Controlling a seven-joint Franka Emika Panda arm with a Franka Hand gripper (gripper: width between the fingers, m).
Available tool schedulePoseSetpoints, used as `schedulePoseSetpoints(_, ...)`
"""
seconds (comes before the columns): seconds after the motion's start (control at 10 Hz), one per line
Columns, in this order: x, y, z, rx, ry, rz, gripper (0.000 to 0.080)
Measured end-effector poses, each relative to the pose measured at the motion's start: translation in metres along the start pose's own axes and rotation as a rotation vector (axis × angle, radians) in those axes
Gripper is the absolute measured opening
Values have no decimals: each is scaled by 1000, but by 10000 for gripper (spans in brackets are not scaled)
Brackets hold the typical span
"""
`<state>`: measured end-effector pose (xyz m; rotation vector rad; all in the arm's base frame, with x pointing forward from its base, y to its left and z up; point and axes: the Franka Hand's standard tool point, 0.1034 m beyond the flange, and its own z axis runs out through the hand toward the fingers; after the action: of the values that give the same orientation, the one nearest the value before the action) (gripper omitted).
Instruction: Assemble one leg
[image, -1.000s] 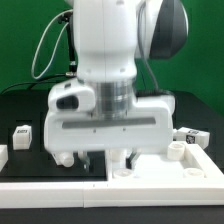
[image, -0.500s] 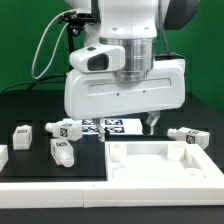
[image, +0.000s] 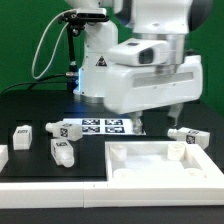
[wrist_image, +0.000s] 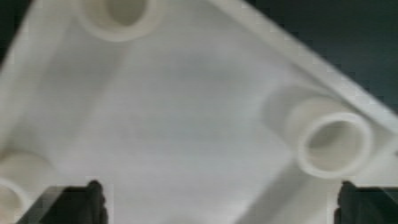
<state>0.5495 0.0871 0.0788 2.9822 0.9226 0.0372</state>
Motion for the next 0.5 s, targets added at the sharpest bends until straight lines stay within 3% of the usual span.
schedulePoseSetpoints(0.1, 10, -18, -6, -6, 7, -50, 649)
schedulePoseSetpoints(0.3, 8, -16, -4, -3, 1, -91, 649)
schedulePoseSetpoints(0.5, 8, -23, -4, -1, -21, -56, 649)
